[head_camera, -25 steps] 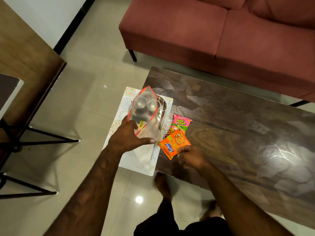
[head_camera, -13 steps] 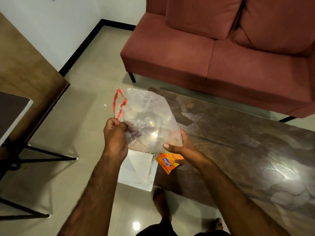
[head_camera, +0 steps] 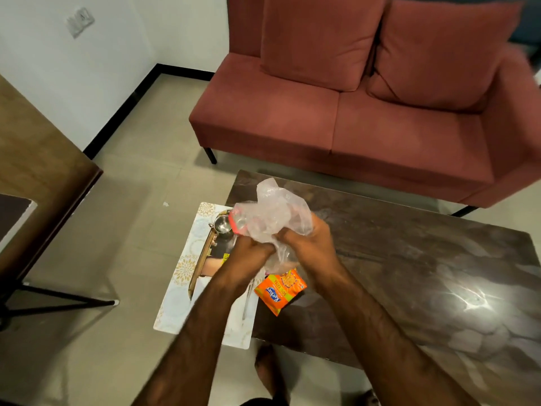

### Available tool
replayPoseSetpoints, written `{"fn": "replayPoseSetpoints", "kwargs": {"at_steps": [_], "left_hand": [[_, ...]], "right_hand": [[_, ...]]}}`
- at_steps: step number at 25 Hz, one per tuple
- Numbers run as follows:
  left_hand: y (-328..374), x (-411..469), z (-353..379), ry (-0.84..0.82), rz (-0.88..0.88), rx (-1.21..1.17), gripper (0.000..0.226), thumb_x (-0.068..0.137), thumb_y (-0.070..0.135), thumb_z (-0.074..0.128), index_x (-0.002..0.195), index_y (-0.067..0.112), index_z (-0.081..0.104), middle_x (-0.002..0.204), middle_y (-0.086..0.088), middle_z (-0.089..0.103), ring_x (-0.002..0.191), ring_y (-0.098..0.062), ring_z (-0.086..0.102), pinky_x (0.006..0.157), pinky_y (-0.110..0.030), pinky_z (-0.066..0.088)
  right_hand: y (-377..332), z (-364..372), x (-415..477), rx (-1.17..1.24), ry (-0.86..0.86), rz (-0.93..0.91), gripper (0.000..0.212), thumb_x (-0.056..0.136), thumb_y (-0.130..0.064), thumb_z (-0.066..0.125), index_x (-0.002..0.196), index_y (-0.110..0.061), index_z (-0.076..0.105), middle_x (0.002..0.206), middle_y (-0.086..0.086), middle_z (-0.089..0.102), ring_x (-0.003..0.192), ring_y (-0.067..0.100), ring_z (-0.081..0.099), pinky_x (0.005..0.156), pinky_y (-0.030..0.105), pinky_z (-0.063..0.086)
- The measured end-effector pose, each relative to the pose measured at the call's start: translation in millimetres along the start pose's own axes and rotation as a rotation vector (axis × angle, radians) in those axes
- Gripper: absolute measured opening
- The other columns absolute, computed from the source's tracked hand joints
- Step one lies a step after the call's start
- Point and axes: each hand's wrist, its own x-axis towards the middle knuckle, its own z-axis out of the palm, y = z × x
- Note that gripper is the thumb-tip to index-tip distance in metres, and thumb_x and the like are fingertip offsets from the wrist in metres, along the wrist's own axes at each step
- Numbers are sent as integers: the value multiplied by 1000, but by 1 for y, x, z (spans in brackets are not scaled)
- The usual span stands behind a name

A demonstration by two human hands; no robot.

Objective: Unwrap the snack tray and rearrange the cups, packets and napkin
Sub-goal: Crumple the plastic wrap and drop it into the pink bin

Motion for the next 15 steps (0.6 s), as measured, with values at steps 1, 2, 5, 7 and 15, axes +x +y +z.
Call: {"fn": "replayPoseSetpoints", "kwargs": {"at_steps": [1,2,5,7,15], "left_hand": [[2,-1,-5,-40,51,-90,43,90,-6,59,127,16,60,126,-6,69,119,-26,63,91,-29,55],[4,-2,-11,-34,71,-186,42,86,-3,64,123,17,61,122,-4,70,116,-29,64,87,-37,57],[21,-9,-18,-41,101,-334,54,83,22,67,135,30,52,133,-2,63,116,-33,63,76,-50,58],[36,-14,-6,-124,125,-234,57,86,40,63,140,45,45,137,3,60,119,-26,64,80,-54,58],[65,-17,51,-91,396,64,33,97,0,52,116,26,63,103,4,73,98,-22,72,79,-43,62]], "right_hand": [[-5,-6,2,2,50,-18,41,88,-3,84,127,-13,75,116,5,83,106,22,80,89,38,67],[-8,-13,4,0,62,-49,35,89,-5,84,122,-12,77,111,5,84,101,21,81,85,40,68],[-27,-23,2,-33,83,-126,14,91,0,80,99,-10,80,87,-6,83,80,9,79,68,31,67],[-36,-25,0,-63,72,-157,28,90,9,75,81,-18,77,71,-11,78,67,3,73,59,22,60],[-73,-33,-17,-69,97,-260,37,75,2,66,104,-21,67,99,-1,72,85,8,69,65,23,57]]}}
